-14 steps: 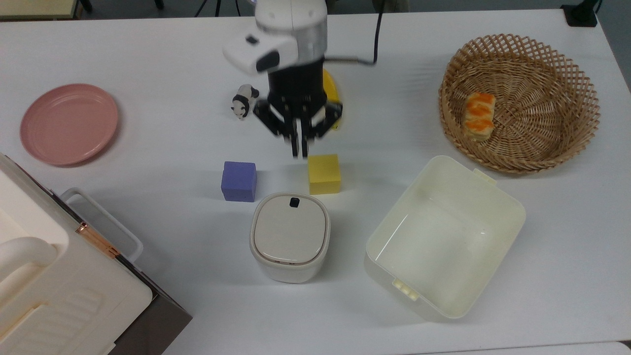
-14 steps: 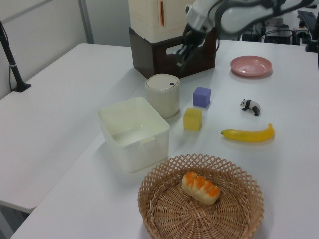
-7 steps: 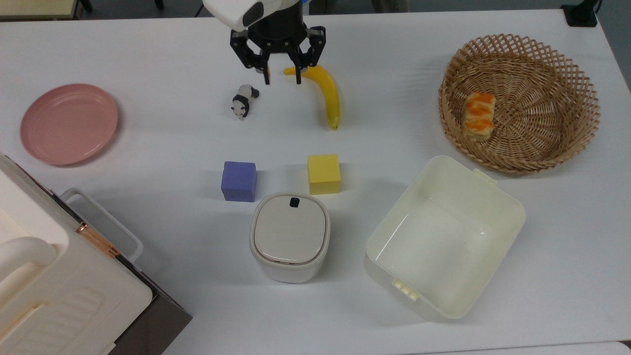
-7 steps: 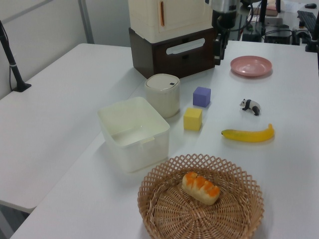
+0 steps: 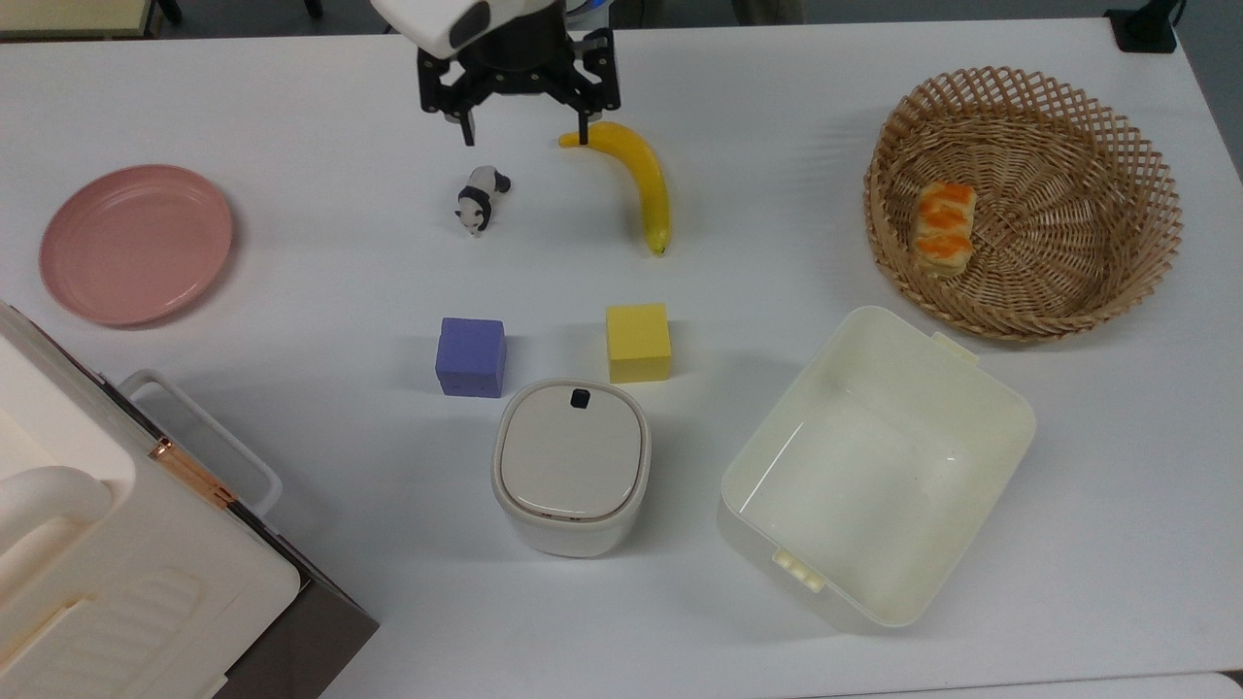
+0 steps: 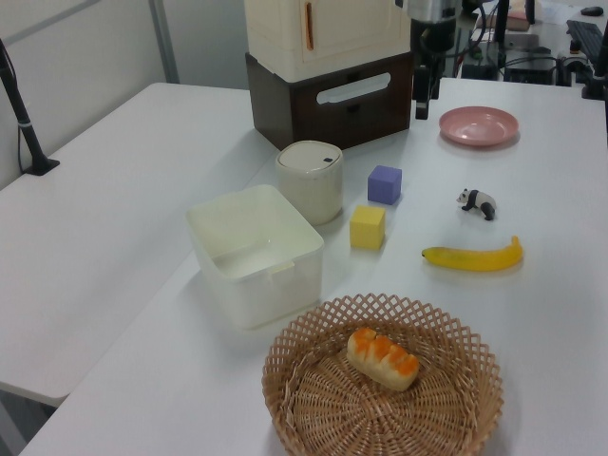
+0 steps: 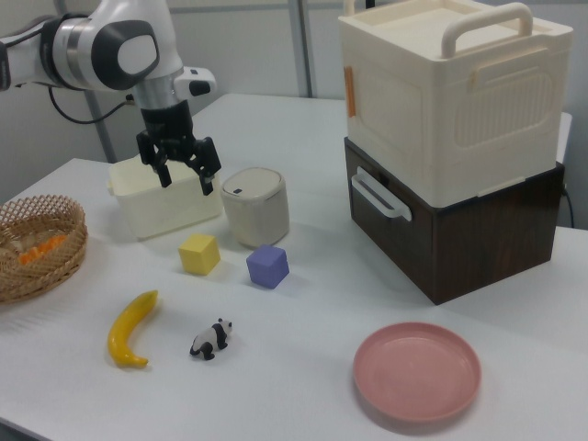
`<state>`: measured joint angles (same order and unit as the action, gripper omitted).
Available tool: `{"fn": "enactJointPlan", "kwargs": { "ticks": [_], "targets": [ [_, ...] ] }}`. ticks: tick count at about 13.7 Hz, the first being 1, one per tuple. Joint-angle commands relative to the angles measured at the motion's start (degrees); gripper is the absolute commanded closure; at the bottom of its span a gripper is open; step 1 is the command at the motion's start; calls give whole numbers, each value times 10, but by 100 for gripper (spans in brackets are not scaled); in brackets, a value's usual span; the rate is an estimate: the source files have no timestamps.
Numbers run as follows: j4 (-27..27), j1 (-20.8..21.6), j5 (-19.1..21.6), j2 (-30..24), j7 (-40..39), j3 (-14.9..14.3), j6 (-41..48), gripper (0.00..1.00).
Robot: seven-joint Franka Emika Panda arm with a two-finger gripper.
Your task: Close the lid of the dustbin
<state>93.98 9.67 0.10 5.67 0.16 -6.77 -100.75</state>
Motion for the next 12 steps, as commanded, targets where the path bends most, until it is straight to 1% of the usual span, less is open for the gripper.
{"fn": "enactJointPlan", "kwargs": {
  "ticks": [1, 5, 12],
  "targets": [
    [-17, -22, -5, -10, -9, -4, 28, 0],
    [-36, -40, 2, -8, -9, -4, 40, 0],
    [-42, -36, 1, -8, -10, -10, 31, 0]
  ]
}}
